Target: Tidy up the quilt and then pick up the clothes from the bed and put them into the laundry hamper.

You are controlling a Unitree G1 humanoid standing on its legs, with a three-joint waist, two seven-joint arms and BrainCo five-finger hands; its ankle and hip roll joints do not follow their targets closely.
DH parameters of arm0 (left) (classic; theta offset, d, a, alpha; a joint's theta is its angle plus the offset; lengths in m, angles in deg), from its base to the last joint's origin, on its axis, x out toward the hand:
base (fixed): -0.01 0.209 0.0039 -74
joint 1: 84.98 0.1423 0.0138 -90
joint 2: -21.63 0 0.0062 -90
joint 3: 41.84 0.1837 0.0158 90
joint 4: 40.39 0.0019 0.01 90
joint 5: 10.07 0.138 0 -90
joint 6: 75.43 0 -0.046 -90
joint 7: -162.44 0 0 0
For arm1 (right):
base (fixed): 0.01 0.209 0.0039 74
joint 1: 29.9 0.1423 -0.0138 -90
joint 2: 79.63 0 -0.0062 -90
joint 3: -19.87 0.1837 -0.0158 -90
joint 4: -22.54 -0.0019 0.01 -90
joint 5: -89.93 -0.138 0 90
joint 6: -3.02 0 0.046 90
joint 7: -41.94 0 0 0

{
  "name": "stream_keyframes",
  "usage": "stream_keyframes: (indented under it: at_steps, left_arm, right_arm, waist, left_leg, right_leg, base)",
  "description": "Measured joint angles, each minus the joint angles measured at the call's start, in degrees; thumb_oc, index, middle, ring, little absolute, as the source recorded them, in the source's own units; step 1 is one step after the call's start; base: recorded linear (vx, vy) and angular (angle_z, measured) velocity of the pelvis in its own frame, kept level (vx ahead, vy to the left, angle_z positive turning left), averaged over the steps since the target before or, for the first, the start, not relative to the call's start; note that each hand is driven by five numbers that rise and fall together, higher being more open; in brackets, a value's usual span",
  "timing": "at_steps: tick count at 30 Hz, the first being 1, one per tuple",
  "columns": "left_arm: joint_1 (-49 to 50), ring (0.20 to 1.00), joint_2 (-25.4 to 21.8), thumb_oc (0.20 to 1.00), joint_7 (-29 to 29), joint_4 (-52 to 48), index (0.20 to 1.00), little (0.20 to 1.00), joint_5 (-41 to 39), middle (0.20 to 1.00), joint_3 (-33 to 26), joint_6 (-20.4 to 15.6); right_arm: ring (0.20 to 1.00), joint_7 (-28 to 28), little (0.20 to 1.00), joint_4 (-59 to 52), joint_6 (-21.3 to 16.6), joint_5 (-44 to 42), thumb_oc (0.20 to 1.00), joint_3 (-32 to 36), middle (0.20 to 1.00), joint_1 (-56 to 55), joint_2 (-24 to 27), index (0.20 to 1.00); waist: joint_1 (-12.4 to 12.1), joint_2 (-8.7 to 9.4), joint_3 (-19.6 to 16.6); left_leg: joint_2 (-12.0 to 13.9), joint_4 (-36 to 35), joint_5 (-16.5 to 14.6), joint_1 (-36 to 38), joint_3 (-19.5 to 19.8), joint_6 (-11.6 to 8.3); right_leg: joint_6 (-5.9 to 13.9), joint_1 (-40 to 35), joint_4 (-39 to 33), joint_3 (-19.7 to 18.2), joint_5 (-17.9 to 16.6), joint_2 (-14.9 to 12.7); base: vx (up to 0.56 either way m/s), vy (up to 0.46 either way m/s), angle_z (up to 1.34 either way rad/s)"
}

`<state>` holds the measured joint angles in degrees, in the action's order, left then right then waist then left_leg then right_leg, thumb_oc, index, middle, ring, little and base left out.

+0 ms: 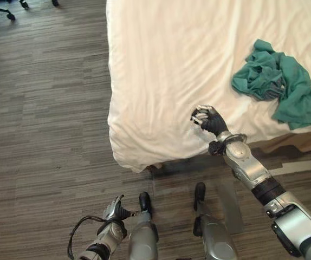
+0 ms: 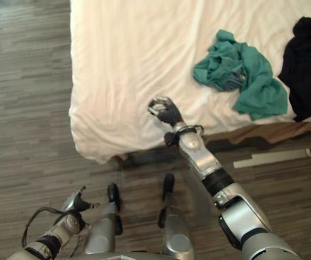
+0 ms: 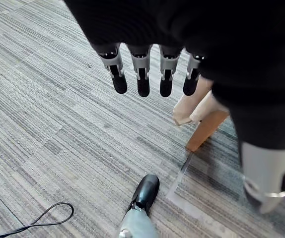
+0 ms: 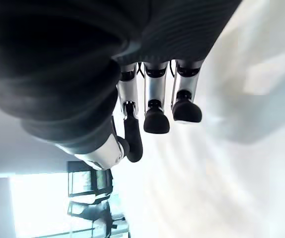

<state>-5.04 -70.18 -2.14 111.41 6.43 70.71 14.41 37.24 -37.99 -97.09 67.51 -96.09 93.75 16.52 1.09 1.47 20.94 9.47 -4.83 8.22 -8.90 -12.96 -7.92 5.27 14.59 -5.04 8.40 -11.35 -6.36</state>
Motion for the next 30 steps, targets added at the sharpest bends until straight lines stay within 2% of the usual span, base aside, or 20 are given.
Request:
stream_keyframes:
  at_steps: [2,7,12,13,14,15,16,17,18,20,21,22,23,24,25,26,27,28,29,30]
  left_arm:
    - [-0.21,1.0,0.1,1.0,-0.67,0.18,1.0,1.0,-0.13,1.0,0.09,0.07]
    - [-2.07,1.0,0.35,1.0,-3.85,-0.01,1.0,1.0,-0.2,1.0,0.55,-0.36]
    - [-3.92,1.0,-0.01,1.0,-5.21,0.05,1.0,1.0,-0.21,1.0,0.73,-0.62]
    - [-3.83,1.0,-0.01,1.0,-5.41,0.03,1.0,1.0,-0.19,1.0,0.79,-0.62]
    - [-2.59,1.0,0.02,1.0,-6.21,0.62,1.0,1.0,-0.19,1.0,1.58,-0.52]
    - [-1.74,1.0,0.06,1.0,-6.64,0.91,1.0,1.0,-0.15,1.0,1.6,-0.33]
    - [-0.17,1.0,-0.38,1.0,-6.84,2.42,1.0,1.0,-0.14,1.0,1.3,-0.18]
    - [1.22,1.0,-0.31,1.0,-6.97,3.47,1.0,1.0,-0.15,1.0,0.89,0.08]
    - [2.1,1.0,-0.34,1.0,-7.71,5.28,1.0,1.0,-0.05,1.0,-0.21,0.6]
    - [3.15,1.0,-0.28,1.0,-8.9,8.53,1.0,1.0,0.2,1.0,-0.39,0.39]
    - [3.79,1.0,0.1,1.0,-9.36,9.13,1.0,1.0,0.19,1.0,-0.63,0.43]
    - [5.04,1.0,0.59,1.0,-9.36,9.59,1.0,1.0,0.13,1.0,-3.1,-0.28]
    - [5.54,1.0,0.47,1.0,-9.18,9.51,1.0,1.0,-0.04,1.0,-3.94,0.34]
    - [5.96,1.0,0.48,1.0,-8.53,9.17,1.0,1.0,-0.5,1.0,-4.7,0.16]
    - [5.51,1.0,1.18,1.0,-8.53,9.06,1.0,1.0,-0.5,1.0,-4.49,-0.05]
    - [4.63,1.0,2.7,1.0,-8.18,7.92,1.0,1.0,-0.77,1.0,-5.25,-0.01]
    - [3.94,1.0,4.0,1.0,-6.47,5.86,1.0,1.0,-2.52,1.0,-5.16,-1.33]
    - [2.94,1.0,4.56,1.0,-5.64,4.1,1.0,1.0,-3.24,1.0,-5.31,-2.37]
    - [2.54,1.0,5.17,1.0,-4.72,4.59,1.0,1.0,-5.25,1.0,-5.64,-1.96]
    - [1.56,1.0,5.58,1.0,-3.97,4.14,1.0,1.0,-5.27,1.0,-5.68,-2.54]
  right_arm:
    - [0.2,-1.02,0.2,3.6,2.87,-0.12,0.2,1.35,0.2,-3.41,0.37,0.2]
    - [0.2,-0.15,0.2,12.81,3.97,1.09,0.2,13.3,0.2,-18.76,-0.33,0.2]
    - [0.2,-0.41,0.2,25.27,6.14,4.34,0.2,22.15,0.2,-26.89,-0.24,0.2]
    - [0.2,-0.27,0.2,28.6,6.05,4.98,0.2,23.93,0.2,-26.82,-0.63,0.2]
    - [0.2,-0.4,0.2,33.67,7.31,6.33,0.2,25.12,0.2,-26.79,-0.89,0.2]
    - [0.555,-0.28,0.555,34.78,7.72,7.16,0.555,24.73,0.555,-29.0,-0.87,0.555]
    - [1.0,-0.26,1.0,36.49,8.04,8.45,1.0,23.72,1.0,-31.12,-1.26,1.0]
    - [1.0,-0.24,1.0,37.01,8.75,8.93,1.0,22.92,1.0,-32.83,-1.72,1.0]
    - [1.0,-0.21,1.0,37.63,9.17,9.77,1.0,22.65,1.0,-35.04,-2.41,1.0]
    - [1.0,-0.12,1.0,39.53,9.76,11.28,1.0,21.74,1.0,-35.6,-3.36,1.0]
    - [1.0,-0.01,1.0,39.56,9.76,11.48,1.0,20.39,1.0,-36.1,-3.85,1.0]
    - [1.0,-0.22,1.0,41.33,9.72,13.63,1.0,20.24,1.0,-34.62,-5.67,1.0]
    - [1.0,-0.38,1.0,41.68,9.92,14.52,1.0,19.5,1.0,-34.12,-6.88,1.0]
    - [1.0,-0.46,1.0,41.17,9.89,16.07,1.0,15.71,1.0,-34.09,-7.78,1.0]
    - [1.0,-0.44,1.0,40.71,9.42,16.45,1.0,15.23,1.0,-33.87,-7.82,1.0]
    - [1.0,-0.67,1.0,40.44,9.23,17.13,1.0,15.07,1.0,-33.51,-7.54,1.0]
    - [1.0,-1.77,1.0,42.48,9.98,17.78,1.0,12.37,1.0,-32.35,-6.54,1.0]
    - [1.0,-2.01,1.0,41.94,10.03,18.21,1.0,11.15,1.0,-31.66,-6.2,1.0]
    - [1.0,-2.82,1.0,40.79,9.69,19.27,1.0,9.85,1.0,-31.57,-5.07,1.0]
    - [1.0,-2.68,1.0,39.52,9.74,19.94,1.0,8.8,1.0,-31.81,-5.44,1.0]
  waist:
    - [0.82,-0.46,0.21]
    - [1.97,-1.87,0.75]
    - [7.92,-1.38,0.82]
    - [7.84,-1.82,0.8]
    - [6.01,-3.09,-0.67]
    - [6.64,-2.98,-2.26]
    - [6.24,-3.04,-4.37]
    - [7.06,-2.49,-6.19]
    - [8.69,-2.02,-7.18]
    - [9.22,-2.75,-8.49]
    - [8.6,-2.25,-9.11]
    - [7.12,-0.61,-9.79]
    - [5.35,1.34,-10.23]
    - [1.42,3.57,-11.58]
    - [2.38,3.67,-11.56]
    - [4.27,3.92,-11.62]
    - [1.5,4.75,-11.69]
    - [-0.92,4.07,-11.64]
    - [0.9,1.24,-11.55]
    - [0.46,0.61,-11.72]
  left_leg:
    - [0.04,0.0,-0.03,0.06,-0.8,-0.1]
    - [-0.31,-0.03,-1.26,4.0,-2.24,0.32]
    - [-0.56,-0.25,-4.44,11.89,-7.55,-0.08]
    - [0.37,-0.07,-4.62,13.63,-10.55,-0.1]
    - [2.34,-0.35,-6.3,16.57,-16.09,0.22]
    - [2.92,-0.27,-7.03,17.92,-19.33,-0.13]
    - [3.76,-0.4,-7.89,19.06,-21.27,-1.25]
    - [4.25,-0.4,-8.64,19.63,-21.56,-2.14]
    - [5.25,0.02,-9.28,21.53,-22.11,-3.24]
    - [8.74,2.44,-9.48,23.16,-22.35,-2.27]
    - [10.59,6.25,-8.63,23.61,-20.72,-1.8]
    - [13.56,17.69,-7.73,22.34,-17.06,-2.79]
    - [14.89,27.7,-5.18,19.63,-13.44,-1.93]
    - [13.69,42.53,-2.66,11.77,-0.15,-1.14]
    - [13.46,44.62,-4.41,7.6,2.67,-3.39]
    - [10.66,45.42,-5.96,2.27,7.38,-3.82]
    - [1.83,44.12,-9.67,-0.43,16.61,-3.08]
    - [-2.93,40.58,-11.14,-3.27,18.81,-3.74]
    - [-2.72,37.43,-11.9,-7.52,19.05,-2.39]
    - [-3.13,27.35,-11.49,-8.06,18.47,-1.53]
  right_leg:
    - [0.1,0.5,0.01,-0.78,-0.08,0.18]
    - [0.09,-2.52,0.03,-2.74,-1.27,0.47]
    - [0.41,-6.85,0.1,-3.37,0.87,-0.2]
    - [0.35,-6.77,1.62,4.36,4.08,-1.59]
    - [-0.78,-5.04,9.35,20.38,6.11,-6.52]
    - [-1.25,-3.74,14.37,24.64,6.76,-8.99]
    - [-1.59,-2.66,19.52,29.28,8.37,-11.55]
    - [-1.61,-2.35,20.91,29.28,8.46,-11.86]
    - [-2.98,-2.64,21.57,28.27,10.2,-9.88]
    - [-4.1,-3.02,21.02,25.08,12.26,-4.85]
    - [-4.77,-3.28,20.2,22.69,12.93,-1.94]
    - [-8.04,-4.32,18.14,16.88,13.35,2.08]
    - [-9.59,-4.79,16.85,12.42,12.85,3.84]
    - [-9.0,-7.0,12.11,6.98,9.27,4.63]
    - [-8.45,-9.3,9.41,7.18,8.65,4.76]
    - [-8.59,-11.16,7.58,6.5,8.4,5.14]
    - [-7.81,-10.06,7.56,1.18,7.87,3.54]
    - [-7.84,-11.38,5.56,-3.28,8.27,4.96]
    - [-7.77,-14.18,1.84,-2.19,6.98,6.32]
    - [-7.83,-15.14,0.92,-4.47,7.32,7.25]
  base:
    - [0.01,0.056,-0.18]
    - [0.07,0.131,-0.15]
    - [0.19,0.098,-0.44]
    - [0.29,-0.024,-1.59]
    - [0.13,-0.056,-1.71]
    - [0.2,-0.094,-1.93]
    - [0.15,-0.133,-1.17]
    - [0.28,-0.255,-1.11]
    - [0.3,-0.288,-0.86]
    - [0.39,-0.365,-1.01]
    - [0.48,-0.479,-1.76]
    - [0.31,-0.34,-2.19]
    - [0.2,-0.138,-3.11]
    - [0.14,0.06,-2.46]
    - [0.15,0.053,-1.65]
    - [0.36,0.119,-0.88]
    - [0.24,0.077,-1.95]
    - [0.56,0.231,-2.29]
    - [0.49,0.254,-2.29]
    - [0.68,0.375,-1.56]
